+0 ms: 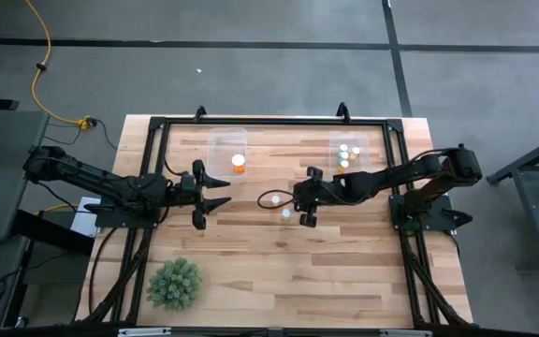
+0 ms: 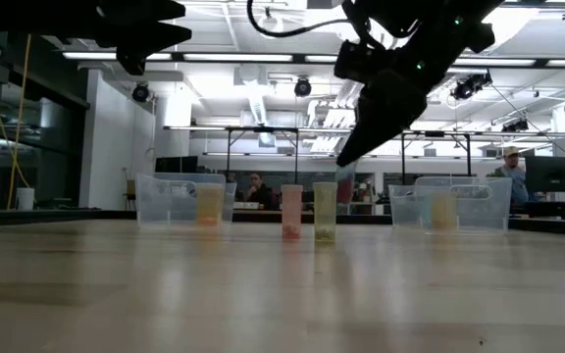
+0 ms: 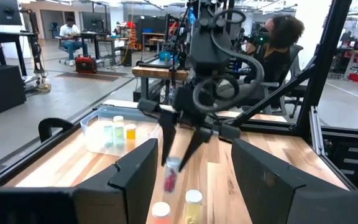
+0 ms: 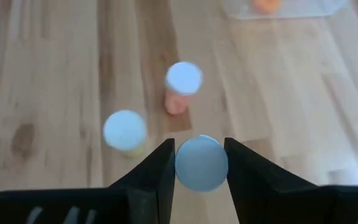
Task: Pick and place medicine bottles into bin by pill shape (circle, oval)
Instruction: Put the blue capsule bottle into the left transparent bin, then put the yellow tablet bottle into the right transparent bin
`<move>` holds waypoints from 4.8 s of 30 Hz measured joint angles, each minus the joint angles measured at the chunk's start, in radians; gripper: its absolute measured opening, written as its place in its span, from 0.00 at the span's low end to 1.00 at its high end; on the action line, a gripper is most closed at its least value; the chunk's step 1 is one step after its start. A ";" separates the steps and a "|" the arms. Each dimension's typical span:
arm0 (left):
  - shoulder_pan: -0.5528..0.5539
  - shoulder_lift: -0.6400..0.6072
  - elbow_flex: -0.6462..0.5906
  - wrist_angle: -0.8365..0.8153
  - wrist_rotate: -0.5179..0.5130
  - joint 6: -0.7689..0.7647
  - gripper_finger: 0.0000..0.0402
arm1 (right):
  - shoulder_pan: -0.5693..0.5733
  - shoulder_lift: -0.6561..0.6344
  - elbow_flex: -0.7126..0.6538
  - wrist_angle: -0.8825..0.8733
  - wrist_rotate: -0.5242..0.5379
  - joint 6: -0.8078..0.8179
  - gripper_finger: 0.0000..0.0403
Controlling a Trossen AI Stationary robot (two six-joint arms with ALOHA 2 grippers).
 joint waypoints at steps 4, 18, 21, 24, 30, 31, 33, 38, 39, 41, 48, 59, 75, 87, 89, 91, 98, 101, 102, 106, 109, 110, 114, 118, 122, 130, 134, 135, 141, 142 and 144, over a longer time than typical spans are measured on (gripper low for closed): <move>0.000 0.000 0.000 -0.001 -0.001 -0.002 0.49 | 0.000 -0.042 0.000 -0.024 0.044 0.007 0.27; 0.000 -0.006 0.000 0.012 -0.087 -0.044 0.49 | -0.001 -0.070 0.000 0.221 0.058 -0.089 0.27; 0.000 -0.009 0.000 0.019 -0.087 -0.044 0.49 | -0.013 -0.070 0.000 0.304 0.058 -0.123 0.27; 0.000 -0.010 0.000 0.017 -0.087 -0.044 0.49 | -0.022 -0.070 0.000 0.317 0.050 -0.149 0.27; 0.000 -0.010 0.000 0.017 -0.087 -0.045 0.49 | -0.027 -0.070 0.000 0.323 0.040 -0.149 0.27; 0.000 -0.010 0.000 0.017 -0.087 -0.049 0.49 | -0.027 -0.070 0.000 0.334 0.041 -0.148 0.27; 0.000 -0.010 0.000 0.024 -0.084 -0.051 0.49 | -0.034 -0.061 0.000 0.387 0.044 -0.144 0.27; 0.000 -0.010 0.001 0.074 -0.039 -0.052 0.49 | -0.072 -0.018 0.018 0.500 0.046 -0.155 0.27; -0.001 -0.010 0.001 0.080 -0.031 -0.052 0.49 | -0.084 -0.002 0.037 0.499 0.049 -0.157 0.27; -0.001 -0.010 0.001 0.083 -0.019 -0.055 0.49 | -0.110 0.040 0.088 0.491 0.041 -0.158 0.27; -0.001 -0.009 0.001 0.089 -0.016 -0.052 0.49 | -0.203 0.239 0.334 0.375 -0.055 -0.248 0.27; 0.000 -0.009 0.001 0.091 0.001 -0.044 0.49 | -0.344 0.492 0.618 0.262 -0.104 -0.277 0.27; -0.001 -0.009 0.001 0.091 0.004 -0.044 0.49 | -0.414 0.655 0.710 0.237 -0.207 -0.140 0.27; -0.001 -0.009 0.001 0.091 0.004 -0.044 0.49 | -0.414 0.658 0.710 0.204 -0.189 -0.140 0.27; -0.001 -0.009 0.001 0.091 0.004 -0.044 0.49 | -0.414 0.658 0.710 0.203 -0.189 -0.140 0.27; -0.001 -0.009 0.001 0.091 0.004 -0.044 0.49 | -0.414 0.658 0.710 0.203 -0.189 -0.140 0.27; -0.001 -0.009 0.001 0.091 0.004 -0.044 0.49 | -0.414 0.658 0.710 0.198 -0.189 -0.140 0.31; -0.001 -0.009 0.001 0.091 0.004 -0.044 0.49 | -0.414 0.658 0.710 0.195 -0.189 -0.140 0.35; -0.001 -0.009 0.001 0.091 0.004 -0.044 0.49 | -0.414 0.658 0.710 0.195 -0.189 -0.140 0.35; -0.001 -0.009 0.001 0.091 0.004 -0.049 0.49 | -0.414 0.658 0.710 0.195 -0.189 -0.140 0.37; -0.001 -0.009 0.001 0.091 0.004 -0.051 0.49 | -0.414 0.658 0.710 0.195 -0.189 -0.140 0.37; -0.001 -0.009 0.001 0.091 0.004 -0.051 0.49 | -0.414 0.658 0.710 0.196 -0.189 -0.140 0.37; -0.001 -0.009 0.001 0.090 0.004 -0.051 0.49 | -0.414 0.656 0.710 0.188 -0.189 -0.141 0.37; -0.001 -0.009 0.001 0.083 0.004 -0.045 0.49 | -0.414 0.607 0.709 0.057 -0.208 -0.216 0.37; 0.000 -0.009 0.000 0.082 0.004 -0.044 0.49 | -0.412 0.508 0.680 -0.118 -0.209 -0.251 0.37; 0.000 -0.010 0.000 0.060 0.004 -0.043 0.49 | -0.324 0.118 0.178 0.043 -0.167 -0.143 0.37; 0.001 -0.010 0.000 0.064 0.000 -0.044 0.49 | -0.204 -0.107 -0.101 0.394 -0.171 -0.086 0.37; 0.001 -0.010 0.000 0.068 -0.003 -0.044 0.49 | -0.175 -0.152 -0.156 0.473 -0.176 -0.077 0.37; 0.001 -0.010 0.000 0.076 0.000 -0.044 0.49 | -0.049 -0.323 -0.380 0.806 -0.170 -0.061 0.37; 0.001 -0.010 0.000 0.076 0.000 -0.044 0.49 | -0.039 -0.331 -0.398 0.841 -0.172 -0.063 0.37; 0.001 -0.009 0.000 0.076 0.001 -0.043 0.49 | -0.028 -0.343 -0.416 0.877 -0.170 -0.066 0.37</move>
